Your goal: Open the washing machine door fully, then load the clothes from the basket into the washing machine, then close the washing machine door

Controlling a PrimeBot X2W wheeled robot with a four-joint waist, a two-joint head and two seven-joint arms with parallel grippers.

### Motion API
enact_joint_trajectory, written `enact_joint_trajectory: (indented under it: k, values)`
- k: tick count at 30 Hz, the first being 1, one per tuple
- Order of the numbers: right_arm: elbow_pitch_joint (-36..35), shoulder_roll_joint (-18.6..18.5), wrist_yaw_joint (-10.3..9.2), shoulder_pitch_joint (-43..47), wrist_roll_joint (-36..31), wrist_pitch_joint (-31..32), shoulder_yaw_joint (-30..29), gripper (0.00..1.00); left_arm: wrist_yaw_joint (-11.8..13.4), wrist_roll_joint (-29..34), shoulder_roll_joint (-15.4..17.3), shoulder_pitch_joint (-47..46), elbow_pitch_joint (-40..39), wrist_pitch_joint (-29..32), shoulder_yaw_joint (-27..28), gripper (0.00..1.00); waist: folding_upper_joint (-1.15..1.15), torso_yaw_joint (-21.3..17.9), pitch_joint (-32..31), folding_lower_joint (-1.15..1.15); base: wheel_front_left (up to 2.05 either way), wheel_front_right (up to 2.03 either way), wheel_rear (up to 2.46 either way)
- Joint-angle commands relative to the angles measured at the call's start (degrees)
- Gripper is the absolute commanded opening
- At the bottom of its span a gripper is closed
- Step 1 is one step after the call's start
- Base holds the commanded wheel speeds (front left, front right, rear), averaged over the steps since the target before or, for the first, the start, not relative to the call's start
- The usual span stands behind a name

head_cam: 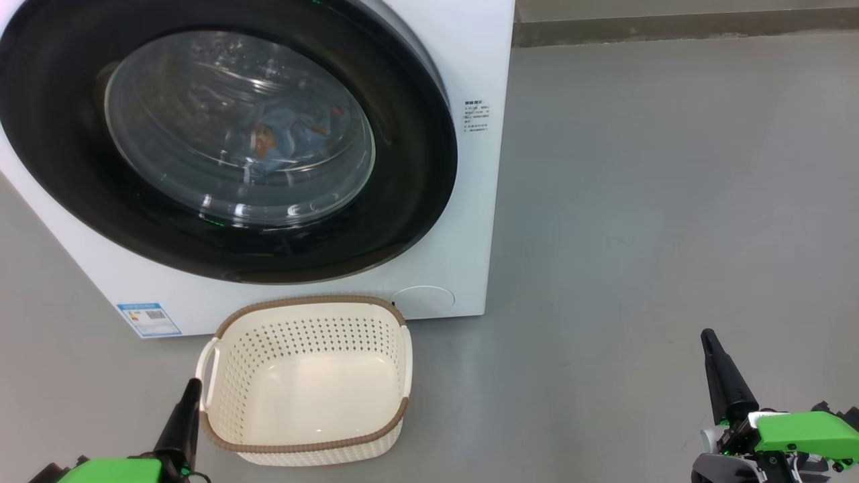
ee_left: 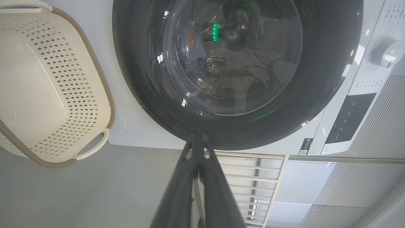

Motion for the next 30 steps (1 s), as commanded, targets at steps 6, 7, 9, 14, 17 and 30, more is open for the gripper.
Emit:
enact_joint_trajectory:
  k: [6, 7, 9, 14, 17, 30]
  values:
    - [-1.74, -0.15, 0.09, -0.49, 0.13, 0.48, 1.24, 0.00, -0.17, -0.05, 0.67, -2.38, -1.62, 0.37, 2.03, 0.00, 0.00, 0.00, 0.00, 0.00, 0.00, 0.00, 0.00]
    - [-1.74, -0.15, 0.09, -0.49, 0.13, 0.48, 1.24, 0.00, -0.17, -0.05, 0.66, -2.38, -1.62, 0.37, 2.03, 0.00, 0.00, 0.00, 0.00, 0.00, 0.00, 0.00, 0.00]
    - [-1.74, -0.15, 0.09, -0.49, 0.13, 0.48, 1.24, 0.00, -0.17, -0.05, 0.66, -2.38, -1.62, 0.37, 2.03, 0.00, 0.00, 0.00, 0.00, 0.00, 0.00, 0.00, 0.00]
    - [-1.74, -0.15, 0.09, -0.49, 0.13, 0.48, 1.23, 0.00, -0.17, -0.05, 0.66, -2.38, -1.62, 0.37, 2.04, 0.00, 0.00, 0.00, 0.00, 0.00, 0.00, 0.00, 0.00]
    - [-1.74, -0.15, 0.09, -0.49, 0.13, 0.48, 1.23, 0.00, -0.17, -0.05, 0.66, -2.38, -1.62, 0.37, 2.04, 0.00, 0.00, 0.00, 0.00, 0.00, 0.00, 0.00, 0.00]
    - [-1.73, -0.14, 0.09, -0.49, 0.12, 0.48, 1.23, 0.00, -0.17, -0.04, 0.66, -2.38, -1.62, 0.38, 2.04, 0.00, 0.00, 0.00, 0.00, 0.00, 0.00, 0.00, 0.00]
